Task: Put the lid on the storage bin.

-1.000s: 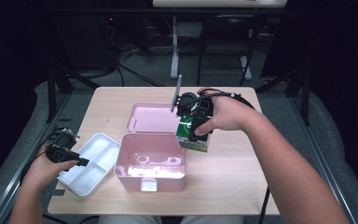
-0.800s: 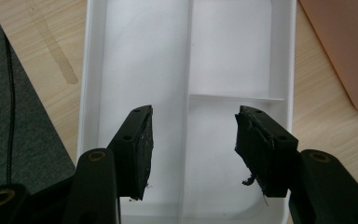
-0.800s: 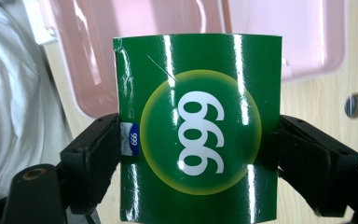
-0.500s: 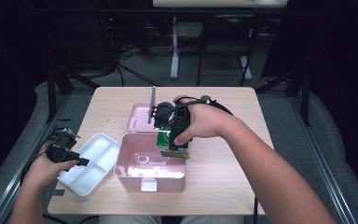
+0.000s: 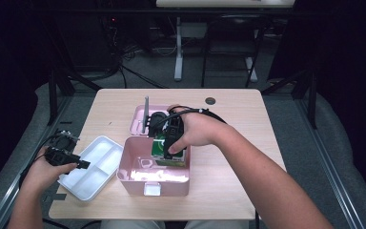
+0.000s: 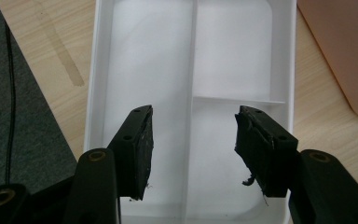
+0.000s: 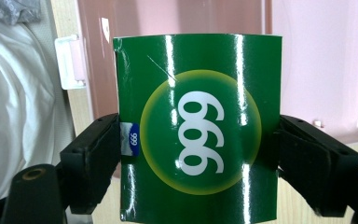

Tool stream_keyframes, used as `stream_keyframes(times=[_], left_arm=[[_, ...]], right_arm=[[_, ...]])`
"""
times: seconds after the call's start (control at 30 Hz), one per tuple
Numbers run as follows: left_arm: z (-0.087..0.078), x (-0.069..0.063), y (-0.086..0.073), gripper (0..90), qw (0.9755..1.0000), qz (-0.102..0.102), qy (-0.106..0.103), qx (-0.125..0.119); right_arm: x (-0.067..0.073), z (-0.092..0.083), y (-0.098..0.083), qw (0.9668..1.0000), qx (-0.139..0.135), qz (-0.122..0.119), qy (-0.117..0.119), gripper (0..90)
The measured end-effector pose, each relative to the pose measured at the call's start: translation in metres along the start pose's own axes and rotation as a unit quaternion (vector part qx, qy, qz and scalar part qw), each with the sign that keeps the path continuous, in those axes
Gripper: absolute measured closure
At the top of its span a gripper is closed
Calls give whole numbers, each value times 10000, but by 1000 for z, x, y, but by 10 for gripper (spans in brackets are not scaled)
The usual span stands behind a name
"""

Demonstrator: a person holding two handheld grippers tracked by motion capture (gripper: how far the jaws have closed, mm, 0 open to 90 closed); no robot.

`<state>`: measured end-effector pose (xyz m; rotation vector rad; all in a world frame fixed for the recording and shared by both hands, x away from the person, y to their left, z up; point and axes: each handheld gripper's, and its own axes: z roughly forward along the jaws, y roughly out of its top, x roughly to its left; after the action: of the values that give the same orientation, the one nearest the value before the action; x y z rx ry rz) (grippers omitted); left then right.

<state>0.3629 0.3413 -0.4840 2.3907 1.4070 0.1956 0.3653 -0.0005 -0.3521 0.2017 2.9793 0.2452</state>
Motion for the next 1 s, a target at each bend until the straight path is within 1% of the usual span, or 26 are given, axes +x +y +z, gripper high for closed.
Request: stream_keyframes(times=[0.1,0.2,0.3,0.43,0.57,0.67,1.0], left_arm=[[-1,0,0,463,10000,1,-8,-17],[-2,0,0,463,10000,8,-11,-42],[-2,0,0,463,10000,0,-6,-54],[-2,0,0,463,10000,14,-22,-59],[-3,1,0,463,9999,-15,-25,-99],[-3,1,-1,463,10000,-10,-42,-86],[-4,2,0,464,9999,0,15,-123]], right_arm=[[0,9,1,10000,52,-28,3,173],[0,17,2,10000,48,-49,67,172],[1,26,2,9999,108,-101,55,172],[0,38,1,9998,76,-102,129,172],[0,49,-1,9997,139,-157,116,172],[-1,56,-5,9997,150,-143,156,171],[-5,79,-12,9995,218,-54,227,169]])
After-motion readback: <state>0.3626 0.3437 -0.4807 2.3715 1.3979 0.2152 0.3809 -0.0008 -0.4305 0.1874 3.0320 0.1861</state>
